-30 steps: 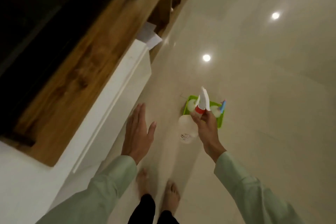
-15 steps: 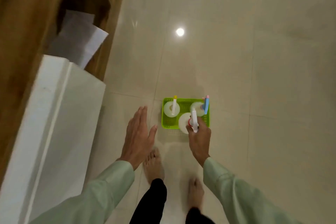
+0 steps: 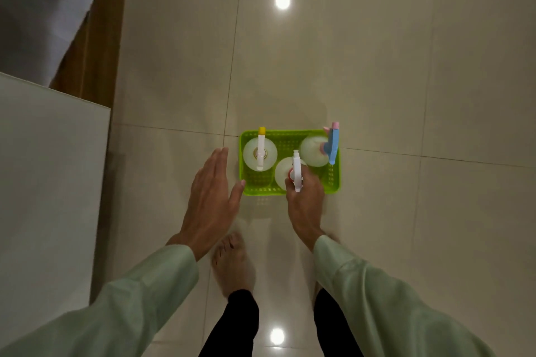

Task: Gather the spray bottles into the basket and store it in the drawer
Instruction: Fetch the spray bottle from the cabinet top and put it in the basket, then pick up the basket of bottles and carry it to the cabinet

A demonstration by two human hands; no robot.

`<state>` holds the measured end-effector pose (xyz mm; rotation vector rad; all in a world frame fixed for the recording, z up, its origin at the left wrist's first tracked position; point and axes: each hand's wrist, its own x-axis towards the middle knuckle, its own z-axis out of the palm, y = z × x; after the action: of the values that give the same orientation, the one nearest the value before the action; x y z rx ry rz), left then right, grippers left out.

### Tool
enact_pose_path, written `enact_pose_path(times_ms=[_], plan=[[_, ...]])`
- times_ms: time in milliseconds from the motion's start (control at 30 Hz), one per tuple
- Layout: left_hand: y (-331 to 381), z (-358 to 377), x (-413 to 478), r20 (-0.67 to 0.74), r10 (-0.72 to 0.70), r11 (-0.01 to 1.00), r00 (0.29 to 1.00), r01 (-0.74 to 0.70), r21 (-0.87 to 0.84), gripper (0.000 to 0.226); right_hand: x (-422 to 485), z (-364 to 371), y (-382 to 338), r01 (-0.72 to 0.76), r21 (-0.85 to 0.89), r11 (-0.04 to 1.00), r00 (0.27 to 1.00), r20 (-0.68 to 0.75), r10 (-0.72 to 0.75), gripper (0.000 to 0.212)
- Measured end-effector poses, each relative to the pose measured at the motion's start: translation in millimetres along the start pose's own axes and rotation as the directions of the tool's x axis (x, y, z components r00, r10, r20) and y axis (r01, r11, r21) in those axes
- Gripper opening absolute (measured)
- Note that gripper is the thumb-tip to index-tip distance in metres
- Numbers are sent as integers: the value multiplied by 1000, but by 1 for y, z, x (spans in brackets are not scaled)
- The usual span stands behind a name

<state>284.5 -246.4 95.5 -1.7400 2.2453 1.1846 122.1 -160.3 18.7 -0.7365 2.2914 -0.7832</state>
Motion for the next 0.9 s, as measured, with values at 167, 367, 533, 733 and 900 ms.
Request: enact_pose_path(times_ms=[167,367,533,733,900], plan=[[2,14,3,0,-13,1000,1000,13,17,70,9,0,11,18,-42,999,999,35,-17,19],[4,24,-2,-8,-21,1000,1000,21,6,69,12,-4,13,19,-46,999,993,115,-13,32],[6,24,-6,-5,-13,1000,1000,14,20,70,9,-15,13,13,41,999,976,215,-21,82],[12,19,-9,-14,-53,998,999,52,-21,70,-4,-55,23,66,65,996,989,128,-74,77],[7,32,6,-28,-106,992,994,104,-70,70,8,-79,46,92,3,996,996,2,-92,51]])
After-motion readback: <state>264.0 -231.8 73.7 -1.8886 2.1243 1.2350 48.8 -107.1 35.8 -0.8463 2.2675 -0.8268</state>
